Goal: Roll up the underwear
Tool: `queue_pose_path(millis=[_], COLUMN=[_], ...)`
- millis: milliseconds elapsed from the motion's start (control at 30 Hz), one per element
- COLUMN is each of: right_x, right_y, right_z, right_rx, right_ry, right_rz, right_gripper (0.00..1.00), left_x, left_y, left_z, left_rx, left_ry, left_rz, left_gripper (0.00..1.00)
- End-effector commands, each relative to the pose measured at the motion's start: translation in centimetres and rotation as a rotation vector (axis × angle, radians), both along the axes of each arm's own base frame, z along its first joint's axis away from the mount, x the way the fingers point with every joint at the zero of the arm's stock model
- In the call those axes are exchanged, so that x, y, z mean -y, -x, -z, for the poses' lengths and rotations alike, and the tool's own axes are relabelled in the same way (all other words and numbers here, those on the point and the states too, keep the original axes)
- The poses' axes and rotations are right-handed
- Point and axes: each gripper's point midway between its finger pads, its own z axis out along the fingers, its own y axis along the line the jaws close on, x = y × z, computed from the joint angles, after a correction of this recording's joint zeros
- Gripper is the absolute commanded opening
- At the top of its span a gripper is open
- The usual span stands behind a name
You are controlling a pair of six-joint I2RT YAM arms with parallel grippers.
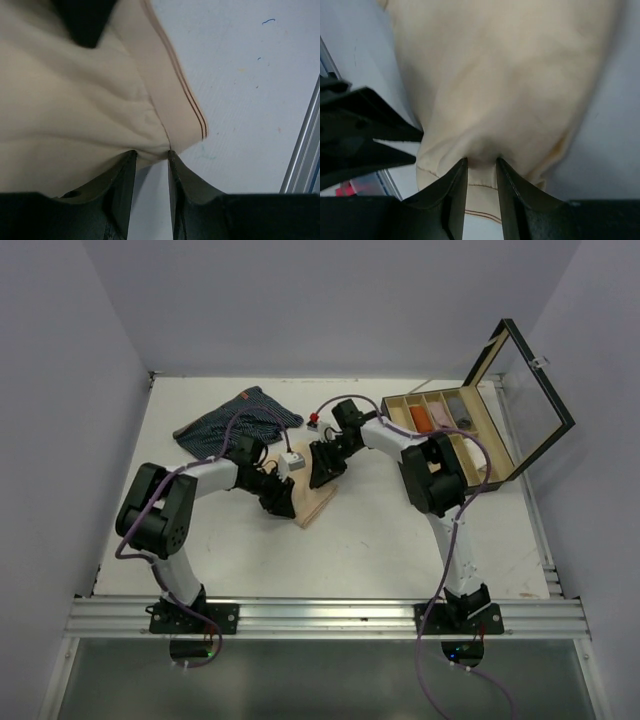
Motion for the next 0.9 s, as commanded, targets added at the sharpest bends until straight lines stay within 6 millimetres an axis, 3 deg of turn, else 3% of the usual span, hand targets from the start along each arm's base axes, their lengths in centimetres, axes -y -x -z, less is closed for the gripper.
queue_pose_path(millis=[0,133,167,200,300,333,433,567,633,700,733,767,833,867], right_x=[-0.5,-0.8,-0.2,0.2,1.4,2.3,3.4,3.6,3.2,2.7,2.5,2.4,1.5,1.4], right_y=[-3.9,-4.5,-3.8,-3.7,-2.7,-3.1,-3.4,-2.6,-1.9,-1.4,-1.2,-0.9,-0.1,0.2], right_z=[-0.4,-4.5,-4.5,-6.7,-8.0,-9.7,-8.9,-8.2,-7.8,-9.1,-8.6,-8.7,-8.1,-6.8], right_rx=[0.134,0.199,0.192,0.225,0.193,0.212,0.133,0.034,0.011,-0.071,-0.069,-0.119,-0.155,-0.153], right_ry=[-0.009,-0.063,-0.058,-0.076,-0.136,-0.160,-0.191,-0.217,-0.277,-0.342,-0.373,-0.382,-0.371,-0.338], right_rz=[-0.054,-0.057,-0.055,-0.039,0.037,0.081,0.193,0.240,0.263,0.353,0.374,0.407,0.387,0.358], right_gripper=[0.34,0.36,0.39,0.43,0.48,0.52,0.59,0.53,0.50,0.48,0.47,0.46,0.44,0.43], left_x=[2.3,2.4,2.5,2.5,2.4,2.7,3.6,3.8,3.9,3.6,3.7,3.3,2.3,1.9], left_y=[0.5,-0.4,-0.8,-1.1,-1.9,-2.0,-2.2,-4.0,-6.4,-8.5,-10.7,-11.3,-13.8,-14.7], left_z=[-0.1,-2.1,-3.8,-4.8,-8.5,-9.2,-10.4,-10.3,-11.3,-10.7,-12.3,-11.3,-12.3,-11.6], left_rx=[-0.047,-0.031,-0.008,-0.002,0.014,0.014,-0.034,-0.046,0.067,0.141,0.265,0.250,0.287,0.269], left_ry=[0.065,0.093,0.141,0.174,0.289,0.315,0.391,0.399,0.384,0.319,0.304,0.272,0.276,0.284], left_rz=[-0.025,-0.054,-0.060,-0.069,-0.073,-0.067,-0.078,-0.133,-0.131,-0.125,-0.078,-0.081,-0.115,-0.135], left_gripper=[0.36,0.39,0.41,0.42,0.49,0.52,0.55,0.56,0.56,0.54,0.53,0.53,0.52,0.52])
